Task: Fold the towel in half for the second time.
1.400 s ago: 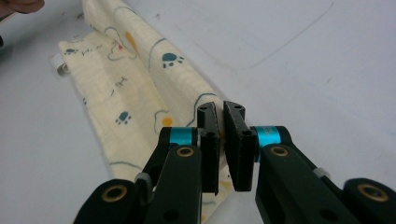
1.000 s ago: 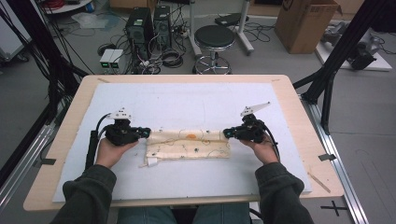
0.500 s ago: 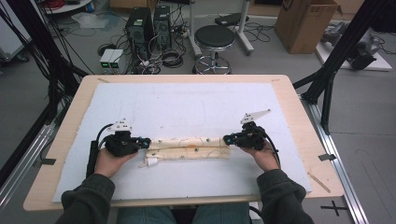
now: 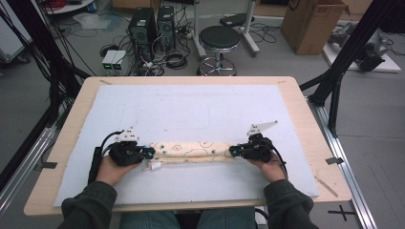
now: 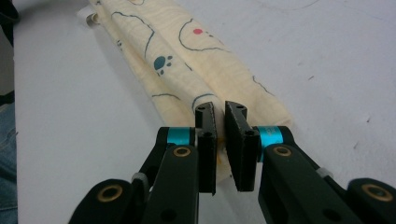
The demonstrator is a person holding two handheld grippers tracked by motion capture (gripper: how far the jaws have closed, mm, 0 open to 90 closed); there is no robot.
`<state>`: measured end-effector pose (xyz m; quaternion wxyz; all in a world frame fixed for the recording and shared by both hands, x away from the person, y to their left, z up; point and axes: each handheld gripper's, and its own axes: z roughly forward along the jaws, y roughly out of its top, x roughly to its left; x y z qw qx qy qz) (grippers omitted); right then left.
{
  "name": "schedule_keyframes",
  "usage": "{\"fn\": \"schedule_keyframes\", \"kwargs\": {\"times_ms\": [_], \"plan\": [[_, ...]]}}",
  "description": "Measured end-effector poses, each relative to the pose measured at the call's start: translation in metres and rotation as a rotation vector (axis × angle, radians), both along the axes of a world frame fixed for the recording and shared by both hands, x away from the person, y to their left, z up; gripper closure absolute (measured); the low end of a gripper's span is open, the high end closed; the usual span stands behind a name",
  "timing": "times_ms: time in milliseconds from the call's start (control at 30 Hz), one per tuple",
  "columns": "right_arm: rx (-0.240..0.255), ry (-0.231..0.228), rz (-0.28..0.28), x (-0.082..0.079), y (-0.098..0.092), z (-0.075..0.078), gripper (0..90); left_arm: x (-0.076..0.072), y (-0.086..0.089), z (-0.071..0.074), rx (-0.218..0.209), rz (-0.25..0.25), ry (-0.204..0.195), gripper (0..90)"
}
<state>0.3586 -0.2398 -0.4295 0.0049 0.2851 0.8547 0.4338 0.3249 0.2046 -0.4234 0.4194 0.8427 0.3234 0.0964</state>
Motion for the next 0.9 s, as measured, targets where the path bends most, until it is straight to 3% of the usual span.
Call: {"fn": "schedule_keyframes", "kwargs": {"times_ms": [100, 333, 400, 500, 667, 800, 900], "plan": [[-0.002, 0.000, 0.000, -0.002, -0.001, 0.000, 82.8, -0.005, -0.001, -0.001, 0.014, -0.001, -0.012, 82.3], [-0.003, 0.003, 0.013, -0.007, 0.000, -0.003, 82.2, -0.011, 0.005, -0.009, -0.015, 0.011, 0.009, 81.6], [-0.002, 0.014, 0.014, -0.009, 0.000, -0.005, 81.0, -0.012, 0.006, -0.010, -0.017, 0.007, 0.021, 77.6], [0.023, 0.015, 0.019, -0.011, -0.003, -0.006, 73.4, -0.015, 0.006, -0.009, -0.022, -0.018, 0.027, 64.8], [0.084, 0.006, 0.023, -0.014, -0.007, 0.007, 60.2, -0.019, 0.009, 0.004, -0.085, -0.025, -0.002, 53.4], [0.134, -0.023, 0.018, -0.012, -0.006, 0.021, 59.6, -0.016, 0.005, 0.014, -0.122, -0.011, -0.027, 46.6], [0.133, -0.026, 0.018, -0.007, 0.000, 0.027, 64.1, -0.010, -0.001, 0.018, -0.117, -0.019, -0.025, 46.9]]}}
